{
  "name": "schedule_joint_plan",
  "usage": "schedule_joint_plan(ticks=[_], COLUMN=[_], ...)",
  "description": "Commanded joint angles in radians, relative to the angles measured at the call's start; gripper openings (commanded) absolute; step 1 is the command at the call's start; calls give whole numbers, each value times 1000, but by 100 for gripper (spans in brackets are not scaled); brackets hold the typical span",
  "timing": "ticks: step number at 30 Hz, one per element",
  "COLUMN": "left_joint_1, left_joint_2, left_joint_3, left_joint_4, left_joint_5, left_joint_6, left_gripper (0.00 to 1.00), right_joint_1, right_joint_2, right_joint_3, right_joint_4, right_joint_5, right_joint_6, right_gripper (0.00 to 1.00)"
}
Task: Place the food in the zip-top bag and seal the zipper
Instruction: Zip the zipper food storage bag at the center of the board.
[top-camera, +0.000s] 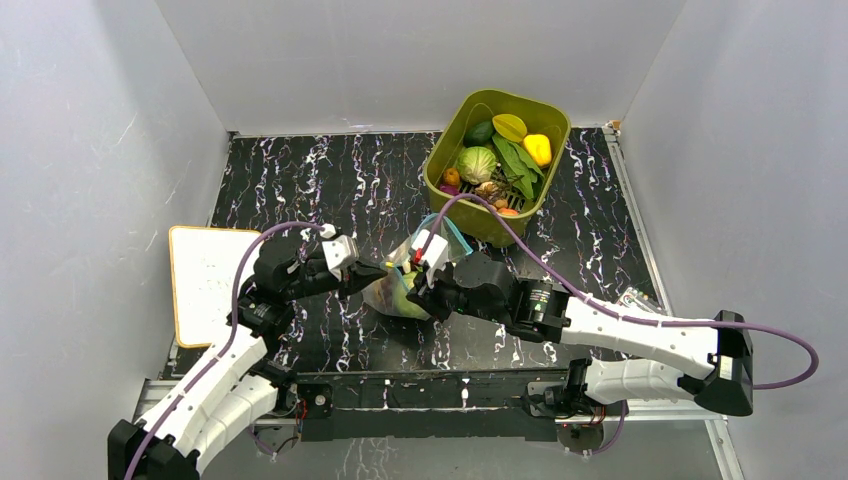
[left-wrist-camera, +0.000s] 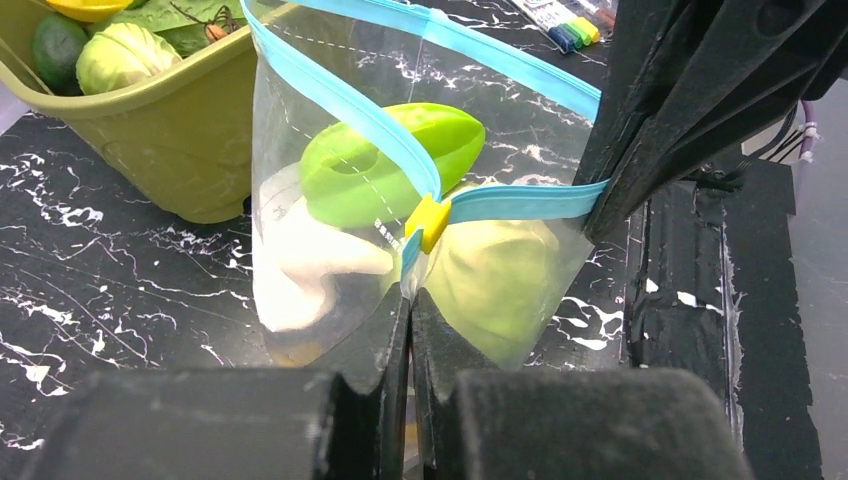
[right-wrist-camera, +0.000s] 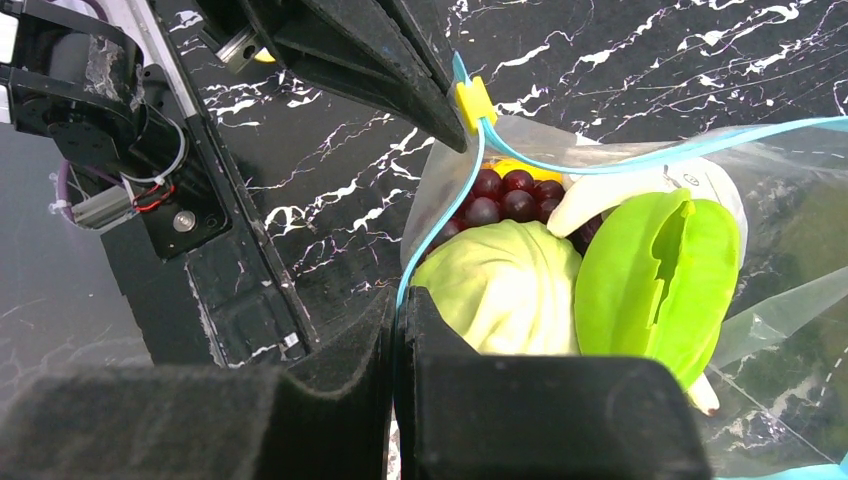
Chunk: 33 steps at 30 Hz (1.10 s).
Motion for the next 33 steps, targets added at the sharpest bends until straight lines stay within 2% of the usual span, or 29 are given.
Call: schedule_joint_plan(ticks=[1, 8, 14, 18, 22, 33], left_joint_1=[-2, -1, -2, -2, -2, -2], left_joint_2=[-38, -86, -96, -99, -105, -111], left_joint_3=[11, -15, -25, -28, -37, -42], left_joint_4=[41, 90, 106, 108, 116, 101], left_joint_5=[47, 86, 109, 122, 128, 147], left_joint_6=[0, -59, -82, -82, -87, -73], left_gripper=[0, 0, 0, 0, 0, 0], right_joint_1=[-2, -2, -2, -2, -2, -2], right_joint_2=[-26, -34, -9, 10, 18, 101], right_joint_3=[25, 133, 199, 216, 218, 252], right_joint_4=[60, -25, -47, -36, -9, -23], right_joint_5=[-4, -41, -65, -136, -119, -134], right_joint_6=[-5, -35, -139, -281, -364, -465], right_gripper=[3, 34, 45, 46, 41, 31])
